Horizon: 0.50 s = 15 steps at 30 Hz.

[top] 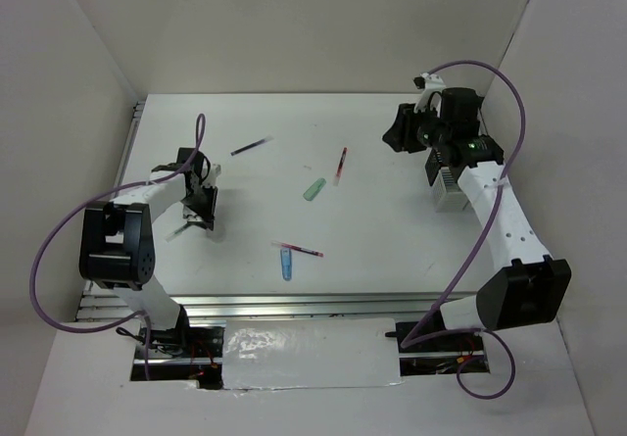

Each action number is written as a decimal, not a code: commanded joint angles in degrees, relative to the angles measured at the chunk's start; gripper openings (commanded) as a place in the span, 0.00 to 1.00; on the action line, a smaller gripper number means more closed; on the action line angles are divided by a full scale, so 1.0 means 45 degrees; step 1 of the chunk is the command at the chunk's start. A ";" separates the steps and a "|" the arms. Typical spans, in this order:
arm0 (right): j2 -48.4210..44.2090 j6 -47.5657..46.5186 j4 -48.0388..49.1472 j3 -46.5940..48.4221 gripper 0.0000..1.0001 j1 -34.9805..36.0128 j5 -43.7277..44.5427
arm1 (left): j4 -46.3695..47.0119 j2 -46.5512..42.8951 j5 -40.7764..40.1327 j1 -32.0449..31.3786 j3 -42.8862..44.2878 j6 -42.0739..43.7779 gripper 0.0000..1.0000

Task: Sort the stationery into containers
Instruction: Pick up the stationery from the center of the board.

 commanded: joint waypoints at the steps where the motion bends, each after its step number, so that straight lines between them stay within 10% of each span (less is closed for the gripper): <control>1: -0.0696 0.0623 0.0068 -0.0407 0.47 0.0244 -0.1037 | -0.0073 0.0208 0.0823 0.0064 0.0087 0.0100 0.29; 15: 0.0963 0.3164 0.1044 0.0799 0.65 0.2934 -0.1686 | 0.0376 -0.1021 0.4652 -0.0792 0.3540 -0.1618 0.11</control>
